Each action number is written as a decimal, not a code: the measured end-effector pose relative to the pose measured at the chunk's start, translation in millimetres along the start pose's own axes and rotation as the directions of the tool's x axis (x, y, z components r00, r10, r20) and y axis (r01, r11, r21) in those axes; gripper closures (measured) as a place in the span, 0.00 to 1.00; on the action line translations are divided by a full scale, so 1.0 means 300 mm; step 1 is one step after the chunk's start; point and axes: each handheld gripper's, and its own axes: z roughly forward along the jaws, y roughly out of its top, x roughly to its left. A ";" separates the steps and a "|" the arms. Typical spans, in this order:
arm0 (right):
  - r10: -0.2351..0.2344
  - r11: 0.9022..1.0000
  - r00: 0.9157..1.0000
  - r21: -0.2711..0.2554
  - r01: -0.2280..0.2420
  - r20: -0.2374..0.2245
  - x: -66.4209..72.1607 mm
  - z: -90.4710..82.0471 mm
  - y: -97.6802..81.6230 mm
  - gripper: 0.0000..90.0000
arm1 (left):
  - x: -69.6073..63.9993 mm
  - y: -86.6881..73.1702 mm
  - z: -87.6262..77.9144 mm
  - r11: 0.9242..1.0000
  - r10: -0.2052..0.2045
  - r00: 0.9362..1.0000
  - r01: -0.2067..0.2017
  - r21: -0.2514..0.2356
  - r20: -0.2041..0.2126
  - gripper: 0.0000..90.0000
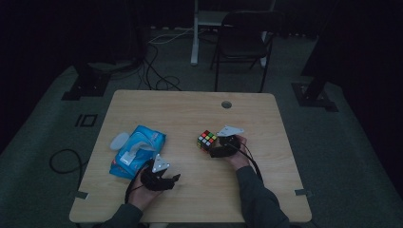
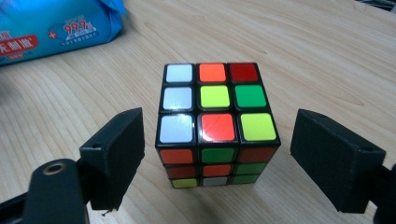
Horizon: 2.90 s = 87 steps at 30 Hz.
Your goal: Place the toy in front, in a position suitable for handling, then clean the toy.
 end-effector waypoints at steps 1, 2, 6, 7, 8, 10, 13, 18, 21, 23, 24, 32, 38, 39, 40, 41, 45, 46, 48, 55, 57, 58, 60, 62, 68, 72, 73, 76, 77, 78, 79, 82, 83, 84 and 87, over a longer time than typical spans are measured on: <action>0.004 1.000 1.000 0.001 -0.004 0.007 0.001 -0.002 0.004 0.20 | 0.002 0.002 -0.008 1.000 0.004 1.000 -0.004 -0.004 -0.003 0.43; 0.009 1.000 1.000 -0.002 -0.009 0.008 0.001 -0.005 0.008 0.20 | 0.003 0.004 -0.016 1.000 0.006 1.000 -0.006 -0.006 -0.008 0.43; 0.024 1.000 1.000 0.001 -0.024 0.015 -0.003 -0.011 0.017 0.21 | 0.012 0.015 -0.053 1.000 0.028 0.999 -0.028 -0.014 -0.040 0.43; 0.037 0.999 0.999 -0.007 -0.037 0.010 -0.008 -0.018 0.023 0.21 | 0.016 0.021 -0.072 0.999 0.031 0.998 -0.032 -0.026 -0.046 0.43; 0.042 0.999 0.999 -0.008 -0.041 0.007 -0.009 -0.022 0.026 0.21 | 0.021 0.027 -0.091 0.999 0.035 0.998 -0.037 -0.038 -0.052 0.43; 0.036 0.999 0.999 -0.008 -0.036 -0.003 -0.010 -0.031 0.032 0.24 | 0.041 0.039 -0.134 0.997 0.039 0.997 -0.043 -0.059 -0.069 0.43; 0.036 0.999 0.999 -0.008 -0.036 -0.007 -0.010 -0.033 0.033 0.25 | 0.055 0.045 -0.158 0.996 0.038 0.996 -0.044 -0.071 -0.084 0.42; 0.041 0.999 0.999 -0.019 -0.041 -0.020 -0.016 -0.051 0.037 0.34 | 0.159 0.070 -0.271 0.992 0.014 0.983 -0.036 -0.119 -0.181 0.41; 0.041 0.999 0.999 -0.028 -0.042 -0.022 -0.016 -0.061 0.040 0.37 | 0.214 0.072 -0.313 0.990 -0.013 0.976 -0.018 -0.139 -0.220 0.40; 0.041 0.999 0.999 -0.030 -0.041 -0.023 -0.015 -0.065 0.041 0.38 | 0.233 0.070 -0.323 0.990 -0.021 0.971 -0.013 -0.141 -0.237 0.40; 0.039 0.999 0.999 -0.033 -0.040 -0.026 -0.014 -0.068 0.042 0.37 | 0.264 0.064 -0.333 0.990 -0.032 0.964 -0.005 -0.138 -0.263 0.40; 0.036 0.998 0.999 -0.048 -0.036 -0.004 -0.011 -0.080 0.045 0.31 | 0.323 0.034 -0.282 0.997 -0.027 0.966 0.007 -0.078 -0.257 0.35; 0.038 0.998 0.999 -0.055 -0.038 0.000 -0.007 -0.086 0.032 0.31 | 0.358 0.039 -0.199 0.997 -0.072 0.966 0.076 0.007 -0.250 0.59; 0.039 0.998 0.999 -0.056 -0.039 0.003 -0.010 -0.088 0.030 0.31 | 0.364 0.041 -0.194 0.996 -0.082 0.963 0.088 0.013 -0.255 0.66; 0.043 0.997 0.999 -0.058 -0.043 0.004 -0.012 -0.089 0.028 0.31 | 0.368 0.043 -0.192 0.995 -0.093 0.963 0.099 0.011 -0.255 0.72; 0.047 0.997 0.999 -0.060 -0.047 0.006 -0.015 -0.091 0.026 0.31 | 0.371 0.046 -0.193 0.995 -0.098 0.964 0.103 0.007 -0.247 0.79; 0.053 0.997 0.999 -0.060 -0.053 0.012 -0.022 -0.098 0.020 0.31 | 0.375 0.058 -0.199 0.994 -0.104 0.965 0.108 0.003 -0.240 0.94; 0.054 0.997 0.998 -0.061 -0.053 0.013 -0.022 -0.098 0.019 0.31 | 0.377 0.064 -0.203 0.994 -0.103 0.965 0.105 -0.005 -0.240 0.96; 0.053 0.997 0.999 -0.062 -0.052 0.013 -0.022 -0.098 0.018 0.31 | 0.378 0.073 -0.210 0.995 -0.098 0.967 0.099 -0.006 -0.237 0.98; 0.050 0.997 0.999 -0.066 -0.048 0.016 -0.014 -0.095 0.019 0.32 | 0.376 0.123 -0.259 0.994 -0.095 0.969 0.083 -0.064 -0.228 1.00; 0.050 0.997 0.999 -0.066 -0.049 0.016 -0.012 -0.094 0.019 0.32 | 0.374 0.145 -0.281 0.992 -0.098 0.971 0.078 -0.101 -0.218 1.00; 0.050 0.997 0.999 -0.066 -0.048 0.015 -0.011 -0.093 0.019 0.32 | 0.373 0.158 -0.295 0.990 -0.097 0.973 0.072 -0.124 -0.209 1.00; 0.050 0.997 0.999 -0.066 -0.049 0.015 -0.009 -0.092 0.018 0.32 | 0.366 0.187 -0.326 0.983 -0.101 0.976 0.067 -0.173 -0.193 1.00; 0.050 0.997 0.999 -0.067 -0.049 0.014 -0.008 -0.092 0.017 0.32 | 0.359 0.215 -0.356 0.972 -0.102 0.982 0.064 -0.224 -0.161 1.00; 0.050 0.996 0.999 -0.069 -0.049 0.010 -0.004 -0.092 0.017 0.32 | 0.353 0.241 -0.356 0.977 -0.092 0.978 0.052 -0.207 -0.189 0.99; 0.048 0.996 0.999 -0.073 -0.047 0.013 -0.007 -0.098 0.018 0.32 | 0.365 0.200 -0.308 0.988 -0.098 0.969 0.068 -0.138 -0.226 0.99; 0.048 0.996 0.999 -0.075 -0.047 0.015 -0.009 -0.099 0.018 0.32 | 0.370 0.188 -0.295 0.990 -0.099 0.968 0.074 -0.117 -0.232 0.99; 0.056 0.996 0.998 -0.076 -0.054 0.017 -0.012 -0.101 0.018 0.32 | 0.382 0.157 -0.251 0.994 -0.101 0.964 0.091 -0.055 -0.244 0.96; 0.055 0.996 0.998 -0.076 -0.053 0.017 -0.012 -0.101 0.018 0.32 | 0.383 0.152 -0.241 0.994 -0.103 0.964 0.095 -0.045 -0.244 0.93; 0.054 0.996 0.998 -0.075 -0.053 0.018 -0.011 -0.100 0.018 0.32 | 0.383 0.146 -0.227 0.995 -0.104 0.965 0.099 -0.032 -0.241 0.90; 0.053 0.996 0.998 -0.075 -0.052 0.018 -0.009 -0.098 0.018 0.32 | 0.382 0.142 -0.213 0.995 -0.102 0.965 0.100 -0.021 -0.240 0.85; 0.050 0.996 0.999 -0.074 -0.049 0.014 -0.005 -0.093 0.019 0.32 | 0.374 0.135 -0.167 0.995 -0.100 0.970 0.103 -0.002 -0.220 0.68; 0.052 0.996 0.999 -0.071 -0.051 0.013 -0.003 -0.092 0.020 0.32 | 0.373 0.134 -0.156 0.995 -0.099 0.971 0.103 0.007 -0.219 0.63; 0.052 0.996 0.999 -0.072 -0.051 0.012 -0.002 -0.090 0.020 0.32 | 0.371 0.133 -0.141 0.994 -0.099 0.970 0.105 0.016 -0.221 0.59; 0.050 0.996 0.999 -0.072 -0.049 0.012 -0.002 -0.090 0.021 0.32 | 0.371 0.130 -0.100 0.994 -0.090 0.972 0.102 0.045 -0.219 0.50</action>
